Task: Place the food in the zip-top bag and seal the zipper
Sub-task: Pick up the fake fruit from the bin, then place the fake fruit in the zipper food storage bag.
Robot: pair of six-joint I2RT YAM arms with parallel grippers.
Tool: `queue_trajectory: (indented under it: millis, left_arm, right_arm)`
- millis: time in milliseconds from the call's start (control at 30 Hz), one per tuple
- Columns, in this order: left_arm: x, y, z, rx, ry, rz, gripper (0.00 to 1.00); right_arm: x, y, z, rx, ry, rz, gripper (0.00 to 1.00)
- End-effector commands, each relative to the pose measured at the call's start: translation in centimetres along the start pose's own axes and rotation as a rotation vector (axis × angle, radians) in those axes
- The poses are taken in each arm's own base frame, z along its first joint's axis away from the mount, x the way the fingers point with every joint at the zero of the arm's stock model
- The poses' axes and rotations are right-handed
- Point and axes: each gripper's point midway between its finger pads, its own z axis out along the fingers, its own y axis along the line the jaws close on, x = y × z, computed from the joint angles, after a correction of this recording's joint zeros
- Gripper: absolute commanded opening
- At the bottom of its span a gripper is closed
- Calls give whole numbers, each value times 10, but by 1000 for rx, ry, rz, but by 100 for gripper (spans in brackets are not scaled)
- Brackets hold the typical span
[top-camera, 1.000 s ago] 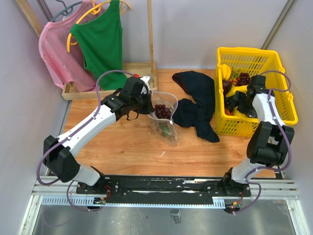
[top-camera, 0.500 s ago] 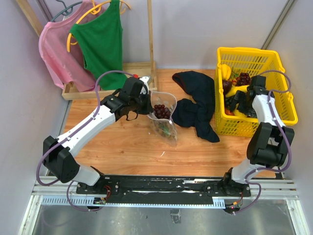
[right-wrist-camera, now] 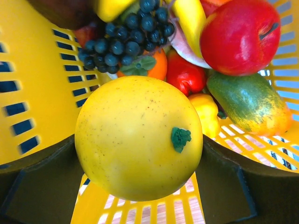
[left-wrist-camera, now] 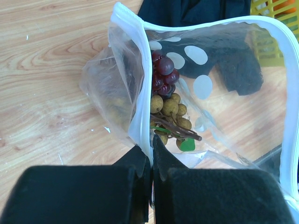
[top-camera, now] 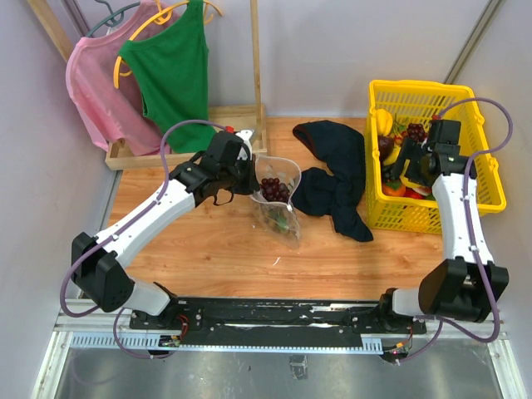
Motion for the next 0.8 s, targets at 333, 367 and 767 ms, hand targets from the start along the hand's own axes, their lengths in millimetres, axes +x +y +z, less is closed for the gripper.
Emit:
queue_trajectory:
  millis: [333,367,767]
  left_arm:
    - [-14,3,-5,8,-56,-3,0]
    - [-14,2,-4,13,-54,-4,0]
    - [-14,0,-4,28,-53,-3,0]
  right_arm:
    - [-48,82,-132,-224,-342,-232,45]
    - [-47,92,-137,-245,-358,-249,45]
    - [-21,226,-192,-630,-463,-469,46]
